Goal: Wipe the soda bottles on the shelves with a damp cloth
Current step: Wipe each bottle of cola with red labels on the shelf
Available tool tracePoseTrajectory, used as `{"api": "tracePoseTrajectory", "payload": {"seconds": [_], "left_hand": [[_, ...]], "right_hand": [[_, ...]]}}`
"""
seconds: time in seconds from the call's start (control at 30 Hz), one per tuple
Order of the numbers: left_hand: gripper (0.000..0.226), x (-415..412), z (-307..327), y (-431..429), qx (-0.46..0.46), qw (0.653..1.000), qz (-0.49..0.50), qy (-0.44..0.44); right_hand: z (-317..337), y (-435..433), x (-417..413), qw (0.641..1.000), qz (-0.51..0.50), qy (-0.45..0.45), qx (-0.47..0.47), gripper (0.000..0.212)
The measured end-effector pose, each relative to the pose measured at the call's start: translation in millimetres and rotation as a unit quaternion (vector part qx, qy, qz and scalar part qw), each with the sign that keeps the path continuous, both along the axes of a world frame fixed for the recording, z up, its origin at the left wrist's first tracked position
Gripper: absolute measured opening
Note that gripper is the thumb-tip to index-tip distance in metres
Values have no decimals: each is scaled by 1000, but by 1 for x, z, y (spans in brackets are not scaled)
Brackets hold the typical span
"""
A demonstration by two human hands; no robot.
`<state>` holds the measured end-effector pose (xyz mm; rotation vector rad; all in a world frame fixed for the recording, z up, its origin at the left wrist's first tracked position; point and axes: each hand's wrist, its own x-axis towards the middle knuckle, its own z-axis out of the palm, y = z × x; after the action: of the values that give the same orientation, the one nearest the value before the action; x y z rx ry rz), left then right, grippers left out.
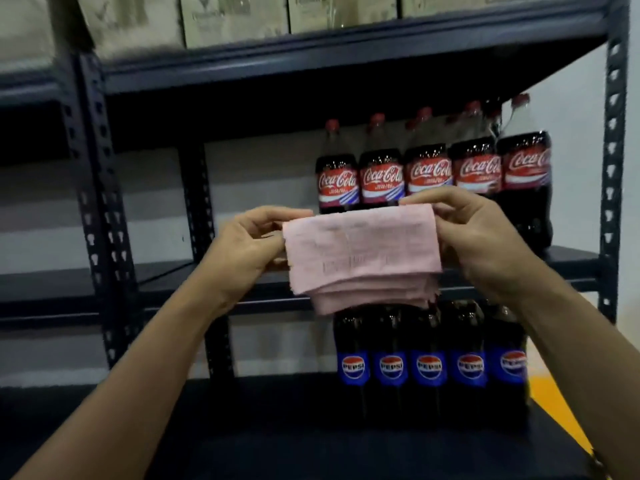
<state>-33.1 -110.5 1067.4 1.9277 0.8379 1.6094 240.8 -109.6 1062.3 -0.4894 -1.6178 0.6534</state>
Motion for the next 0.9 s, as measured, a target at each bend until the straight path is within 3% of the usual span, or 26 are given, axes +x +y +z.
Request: {"api": "tracePoseTrajectory", "payload": {"seconds": [0.13, 0.23, 0.33, 0.43, 0.53, 0.6, 0.83, 0.9], "left_hand": [[14, -7, 24, -2, 61, 997, -11, 45], [25, -9, 39, -1, 67, 995, -45, 61], [24, -11, 51, -1, 86, 991, -79, 63], [18, -12, 60, 0, 96, 987, -113, 67], [8, -15, 65, 5, 92, 983, -138, 82], [6, -17, 67, 10, 89, 981, -147, 85], [39, -9, 66, 30, 96, 986, -75, 111], [19, 0, 66, 35, 76, 990, -66, 99]], "right_hand": [[22, 2, 3, 998, 9, -58, 20, 19], [35, 5, 6, 996, 68, -51, 3, 24], [45, 9, 11, 994, 101, -38, -3, 11], [51, 17, 20, 992, 112, -56, -5, 28], [59, 19, 25, 989, 129, -69, 10, 11], [62, 18, 27, 988, 136, -75, 15, 24], [64, 28, 34, 993, 60, -96, -23, 43], [60, 33, 40, 994, 54, -96, -26, 27]]}}
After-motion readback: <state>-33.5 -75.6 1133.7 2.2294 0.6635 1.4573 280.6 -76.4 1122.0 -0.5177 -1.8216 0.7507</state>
